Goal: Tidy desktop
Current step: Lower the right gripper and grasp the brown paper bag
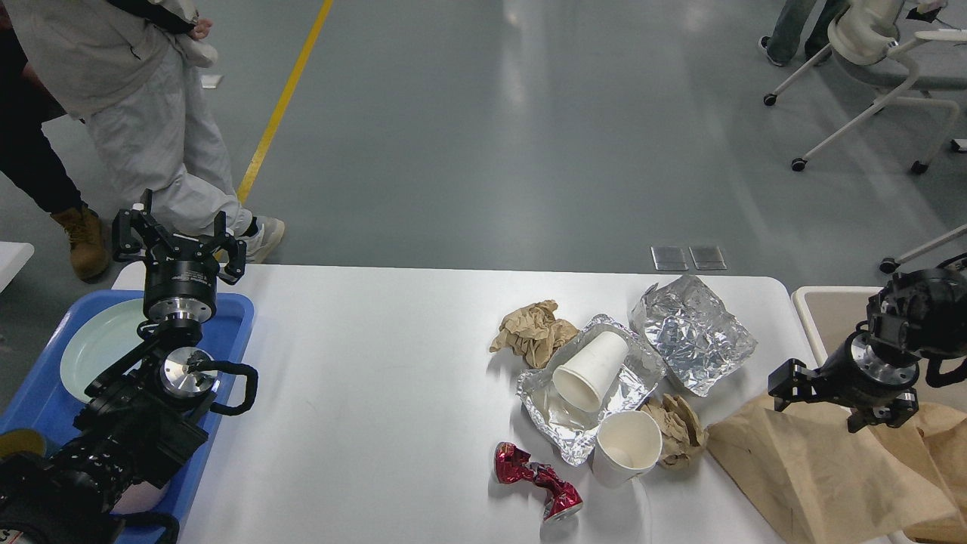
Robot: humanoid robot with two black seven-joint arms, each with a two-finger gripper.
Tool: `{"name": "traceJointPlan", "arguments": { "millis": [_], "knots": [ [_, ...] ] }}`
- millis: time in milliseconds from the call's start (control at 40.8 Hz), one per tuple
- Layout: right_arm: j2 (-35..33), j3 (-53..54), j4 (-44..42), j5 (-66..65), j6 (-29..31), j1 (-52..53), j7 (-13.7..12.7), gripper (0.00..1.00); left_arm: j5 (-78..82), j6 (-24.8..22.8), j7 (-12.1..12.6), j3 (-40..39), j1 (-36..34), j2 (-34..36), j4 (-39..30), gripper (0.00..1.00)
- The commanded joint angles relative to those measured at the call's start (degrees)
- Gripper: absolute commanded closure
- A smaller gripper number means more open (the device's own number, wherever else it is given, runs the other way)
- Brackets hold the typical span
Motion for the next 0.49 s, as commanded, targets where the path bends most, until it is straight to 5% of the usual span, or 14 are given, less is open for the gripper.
{"name": "traceJointPlan", "arguments": {
  "millis": [0,221,319,392,417,466],
  "knots": [
    [0.15,0.09,-0.40,-0.01,-1.84,-1.36,-0.06,0.01,0.00,0.00,0.00,0.00,0.00,0.00,0.00,0.04],
    [0.24,3.86,-0.40,0.08,-9.82,-4.97,-0.23,0.09,0.00,0.00,0.00,0.00,0.00,0.00,0.00,0.03],
    [0.16,5.80,-0.05,0.26,-14.58,-6.55,-3.13,0.19,0.00,0.00,0.00,0.00,0.00,0.00,0.00,0.03],
    [0.07,5.80,0.21,0.35,-14.85,-6.64,-5.85,0.40,0.00,0.00,0.00,0.00,0.00,0.00,0.00,0.04],
    [0.07,5.80,0.48,0.26,-14.50,-6.64,-7.16,0.65,0.00,0.00,-0.09,0.00,0.00,0.00,0.00,0.04],
    [-0.11,5.71,1.00,0.26,-14.15,-6.64,-8.14,0.90,0.00,0.00,0.00,0.00,0.00,0.00,0.00,0.04]
  ]
}}
